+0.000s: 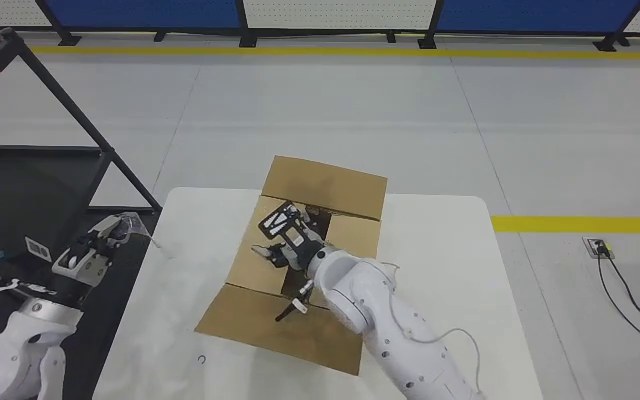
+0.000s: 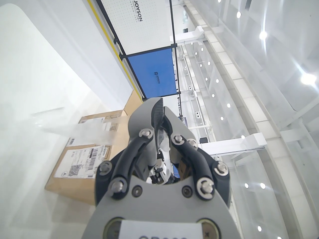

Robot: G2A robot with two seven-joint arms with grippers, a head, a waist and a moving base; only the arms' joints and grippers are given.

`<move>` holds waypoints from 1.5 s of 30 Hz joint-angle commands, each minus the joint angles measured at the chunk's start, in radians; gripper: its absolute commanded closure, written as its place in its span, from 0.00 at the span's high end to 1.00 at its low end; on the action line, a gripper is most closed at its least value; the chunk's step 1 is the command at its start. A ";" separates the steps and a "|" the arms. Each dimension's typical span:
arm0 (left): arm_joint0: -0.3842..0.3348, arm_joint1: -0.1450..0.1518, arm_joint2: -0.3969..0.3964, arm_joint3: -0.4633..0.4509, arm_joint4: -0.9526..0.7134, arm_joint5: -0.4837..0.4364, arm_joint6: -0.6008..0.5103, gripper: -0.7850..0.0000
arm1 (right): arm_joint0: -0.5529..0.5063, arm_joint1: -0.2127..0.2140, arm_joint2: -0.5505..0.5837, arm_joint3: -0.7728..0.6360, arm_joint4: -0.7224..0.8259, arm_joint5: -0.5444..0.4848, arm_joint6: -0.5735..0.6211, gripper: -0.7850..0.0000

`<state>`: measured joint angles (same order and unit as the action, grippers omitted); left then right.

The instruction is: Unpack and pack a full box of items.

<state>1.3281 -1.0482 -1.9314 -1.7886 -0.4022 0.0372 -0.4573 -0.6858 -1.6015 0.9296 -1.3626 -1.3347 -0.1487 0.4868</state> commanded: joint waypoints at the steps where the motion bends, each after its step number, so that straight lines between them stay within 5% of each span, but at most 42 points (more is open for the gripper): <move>1: 0.007 0.000 -0.006 -0.010 -0.002 -0.003 0.001 0.00 | -0.007 0.004 0.016 -0.012 0.007 -0.020 0.005 1.00; 10: 0.021 0.003 -0.034 -0.036 0.013 -0.018 -0.001 0.00 | -0.015 0.048 0.251 -0.093 0.227 -0.266 0.108 1.00; 23: 0.029 0.005 -0.042 -0.047 0.016 -0.027 -0.019 0.00 | -0.010 0.060 0.320 -0.056 0.270 -0.253 0.125 1.00; 27: 0.031 0.004 -0.035 -0.059 0.015 -0.025 -0.009 0.00 | 0.048 0.076 0.447 0.080 0.394 -0.245 0.100 1.00; 33: 0.025 0.005 -0.035 -0.061 0.013 -0.019 0.006 0.00 | 0.229 0.109 0.587 0.445 0.569 -0.324 0.213 1.00; 40: 0.019 0.005 -0.029 -0.068 0.020 -0.008 0.036 0.00 | 0.439 0.131 0.616 0.872 0.669 -0.432 0.320 1.00; 45: 0.003 0.006 -0.018 -0.063 0.028 0.005 0.049 0.00 | 0.530 0.127 0.605 1.049 0.753 -0.533 0.432 1.00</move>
<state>1.3353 -1.0428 -1.9523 -1.8540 -0.3765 0.0397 -0.4097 -0.1681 -1.4722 1.5367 -0.3411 -0.5997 -0.6572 0.8953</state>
